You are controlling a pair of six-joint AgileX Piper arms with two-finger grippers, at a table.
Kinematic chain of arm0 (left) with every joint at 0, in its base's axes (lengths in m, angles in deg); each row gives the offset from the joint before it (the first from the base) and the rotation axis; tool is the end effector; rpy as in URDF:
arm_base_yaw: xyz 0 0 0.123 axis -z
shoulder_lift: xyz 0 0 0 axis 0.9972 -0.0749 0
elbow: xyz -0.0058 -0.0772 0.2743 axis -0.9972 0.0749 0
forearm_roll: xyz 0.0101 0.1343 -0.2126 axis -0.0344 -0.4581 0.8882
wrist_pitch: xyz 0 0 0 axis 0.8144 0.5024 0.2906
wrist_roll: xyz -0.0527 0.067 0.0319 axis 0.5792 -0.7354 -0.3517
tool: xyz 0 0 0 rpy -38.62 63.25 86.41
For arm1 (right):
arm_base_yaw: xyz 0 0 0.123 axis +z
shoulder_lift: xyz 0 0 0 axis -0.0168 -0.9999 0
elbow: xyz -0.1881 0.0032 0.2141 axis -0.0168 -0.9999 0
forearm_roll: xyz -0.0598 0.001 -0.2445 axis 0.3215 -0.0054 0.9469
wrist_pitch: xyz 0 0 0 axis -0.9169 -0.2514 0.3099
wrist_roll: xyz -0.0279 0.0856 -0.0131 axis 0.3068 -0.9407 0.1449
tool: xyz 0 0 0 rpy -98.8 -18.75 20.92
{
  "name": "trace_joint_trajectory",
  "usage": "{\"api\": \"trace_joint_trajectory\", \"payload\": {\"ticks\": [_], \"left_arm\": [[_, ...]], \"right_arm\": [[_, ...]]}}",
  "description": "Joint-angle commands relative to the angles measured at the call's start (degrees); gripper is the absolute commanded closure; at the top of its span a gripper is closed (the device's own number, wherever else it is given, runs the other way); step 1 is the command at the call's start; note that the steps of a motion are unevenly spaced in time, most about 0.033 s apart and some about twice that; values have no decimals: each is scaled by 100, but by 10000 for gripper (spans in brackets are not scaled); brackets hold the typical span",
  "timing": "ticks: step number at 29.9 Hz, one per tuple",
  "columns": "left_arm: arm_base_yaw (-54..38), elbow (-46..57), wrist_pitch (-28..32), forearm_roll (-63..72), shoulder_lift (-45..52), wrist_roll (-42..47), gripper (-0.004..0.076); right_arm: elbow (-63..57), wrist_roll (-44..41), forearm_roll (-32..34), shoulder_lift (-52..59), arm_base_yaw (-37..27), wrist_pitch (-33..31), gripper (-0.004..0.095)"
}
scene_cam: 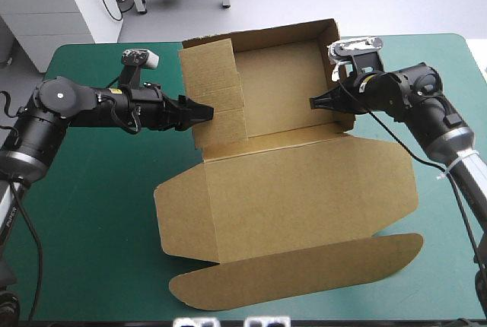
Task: Fold the box
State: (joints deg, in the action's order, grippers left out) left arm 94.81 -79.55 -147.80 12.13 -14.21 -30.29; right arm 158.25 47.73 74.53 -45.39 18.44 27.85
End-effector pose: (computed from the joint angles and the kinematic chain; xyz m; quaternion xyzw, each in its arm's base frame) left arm 0.2787 -0.1059 0.3957 0.1915 0.8459 -0.3611 0.3427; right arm 0.3187 0.1004 0.3838 -0.0996 0.9154 0.0762 0.3824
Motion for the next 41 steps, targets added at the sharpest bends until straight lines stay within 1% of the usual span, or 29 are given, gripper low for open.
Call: {"api": "trace_joint_trajectory", "payload": {"ticks": [1, 6, 9, 13, 15, 17, 18, 20, 24, 25, 26, 34, 41], "left_arm": [[194, -304, 533, -41, 183, 479, 200], [438, -354, 855, -712, 178, 1153, 202], [559, -354, 1044, -1077, 178, 1467, 220], [597, -354, 1121, -1377, 178, 1803, 244], [597, -354, 1110, -1541, 178, 2039, 259], [597, -354, 1100, -1723, 178, 2259, 306], [597, -354, 1100, -1759, 178, 2271, 349], [597, -354, 1089, -1760, 178, 2271, 444], [597, -354, 1089, -1843, 178, 2256, 670], [597, -354, 1089, -1924, 178, 2256, 711], [597, -354, 1089, -2025, 178, 2256, 734], [597, -354, 1137, -2107, 178, 2155, 732], [597, -354, 1200, -1439, 178, 1663, 732]], "right_arm": [[172, -46, -78, 157, 45, 447, 920], [205, -66, -154, 89, 114, 530, 920], [216, -66, -300, 89, 166, 643, 920], [230, -66, -371, 89, 284, 705, 920], [230, -17, -512, 89, 324, 736, 921], [230, 95, -709, 89, 333, 762, 920], [230, 161, -804, 89, 333, 774, 920], [230, 213, -878, 89, 333, 774, 920], [230, 213, -865, 89, 333, 724, 922], [230, 213, -865, 89, 333, 710, 922], [230, 213, -865, 89, 333, 699, 922], [230, 259, -816, 89, 333, 647, 922], [230, 369, -828, 89, 333, 549, 922]]}}
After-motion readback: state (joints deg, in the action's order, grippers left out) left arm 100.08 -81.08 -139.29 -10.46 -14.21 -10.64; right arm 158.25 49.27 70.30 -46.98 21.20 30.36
